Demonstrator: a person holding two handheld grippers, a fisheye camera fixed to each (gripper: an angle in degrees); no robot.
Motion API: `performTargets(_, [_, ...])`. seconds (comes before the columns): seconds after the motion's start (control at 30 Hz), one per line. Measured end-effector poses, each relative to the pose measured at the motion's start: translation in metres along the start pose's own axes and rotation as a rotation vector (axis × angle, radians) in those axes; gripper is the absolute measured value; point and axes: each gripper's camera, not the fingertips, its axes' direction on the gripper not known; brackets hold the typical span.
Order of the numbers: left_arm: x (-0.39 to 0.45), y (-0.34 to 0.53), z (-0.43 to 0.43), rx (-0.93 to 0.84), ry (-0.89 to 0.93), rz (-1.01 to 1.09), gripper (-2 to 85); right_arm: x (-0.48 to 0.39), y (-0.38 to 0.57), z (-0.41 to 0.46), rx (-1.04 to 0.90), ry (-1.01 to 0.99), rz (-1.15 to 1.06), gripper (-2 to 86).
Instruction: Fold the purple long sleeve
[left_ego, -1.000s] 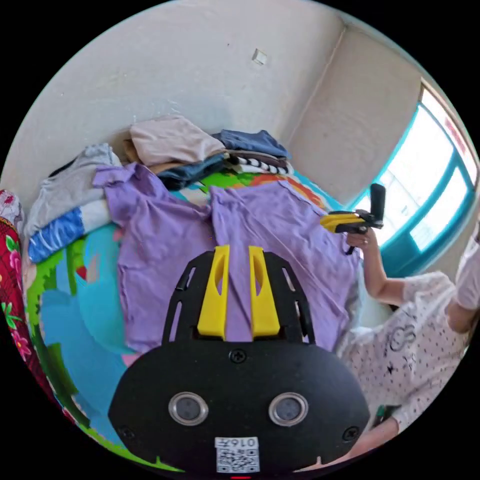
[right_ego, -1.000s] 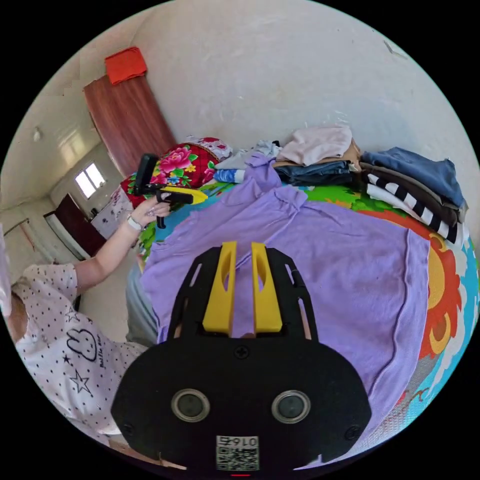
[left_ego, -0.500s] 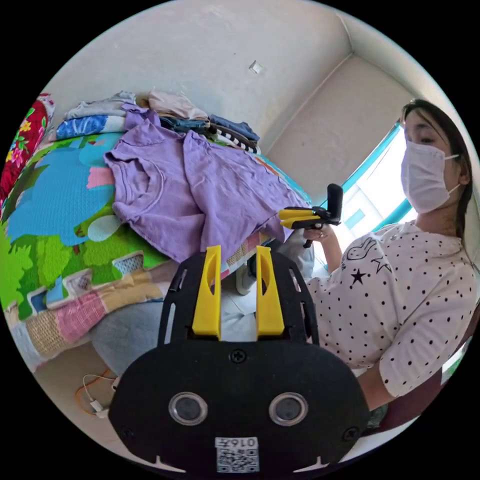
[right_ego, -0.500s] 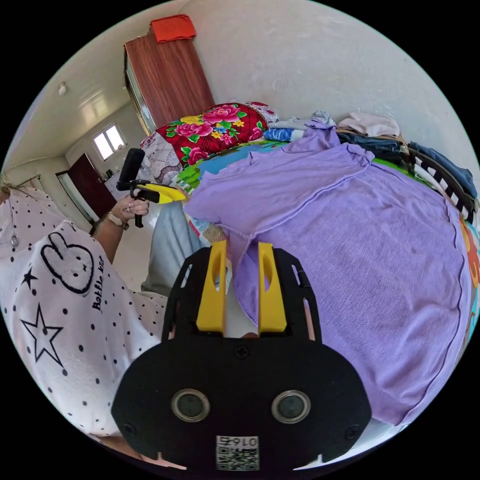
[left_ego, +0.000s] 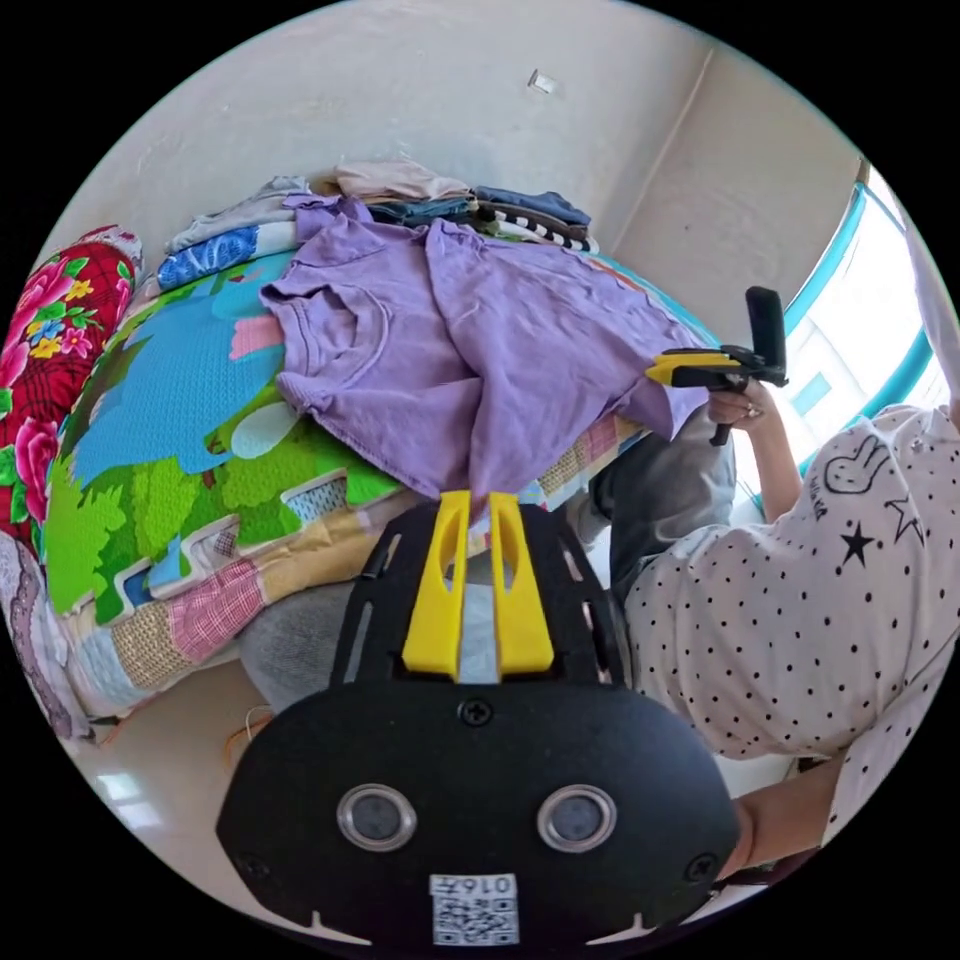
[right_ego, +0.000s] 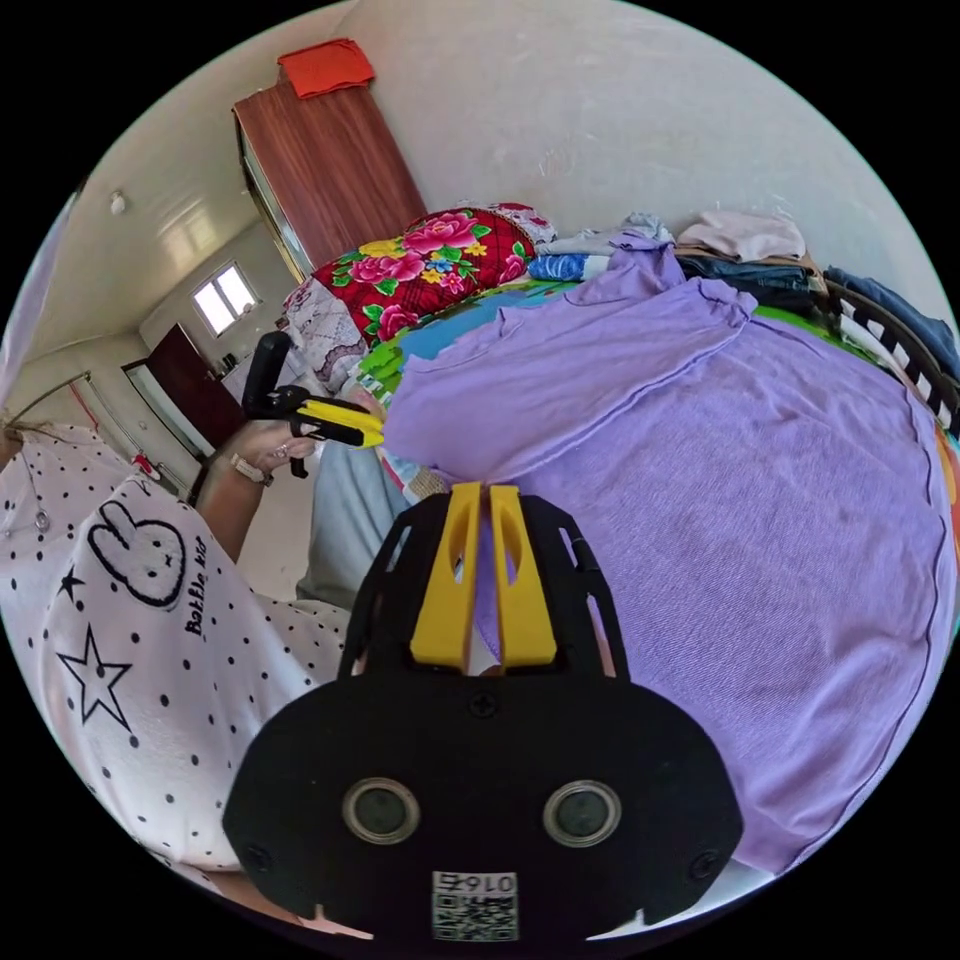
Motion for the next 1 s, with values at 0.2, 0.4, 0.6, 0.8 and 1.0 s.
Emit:
performTargets(0.2, [-0.011,-0.004,-0.020,0.014,0.040,0.056,-0.9,-0.049,0.031,-0.004,0.076,0.125,-0.305,0.4])
performTargets(0.4, [-0.044,-0.008,-0.045,0.052,0.181,0.029,-1.0,-0.099,0.069,0.024,0.021,0.243,-0.614,0.1])
performTargets(0.6, [-0.045,-0.004,-0.036,-0.052,0.201,0.066,-1.0,-0.053,0.073,0.053,0.007,-0.030,-0.143,0.2])
performTargets(0.8, [-0.049,0.010,-0.019,-0.122,0.252,0.027,-1.0,-0.045,0.086,0.071,-0.008,-0.074,-0.146,0.9])
performTargets(1.0, [-0.046,0.013,-0.041,-0.141,0.172,0.016,-0.7,-0.052,0.069,0.069,-0.166,-0.166,-0.340,5.1])
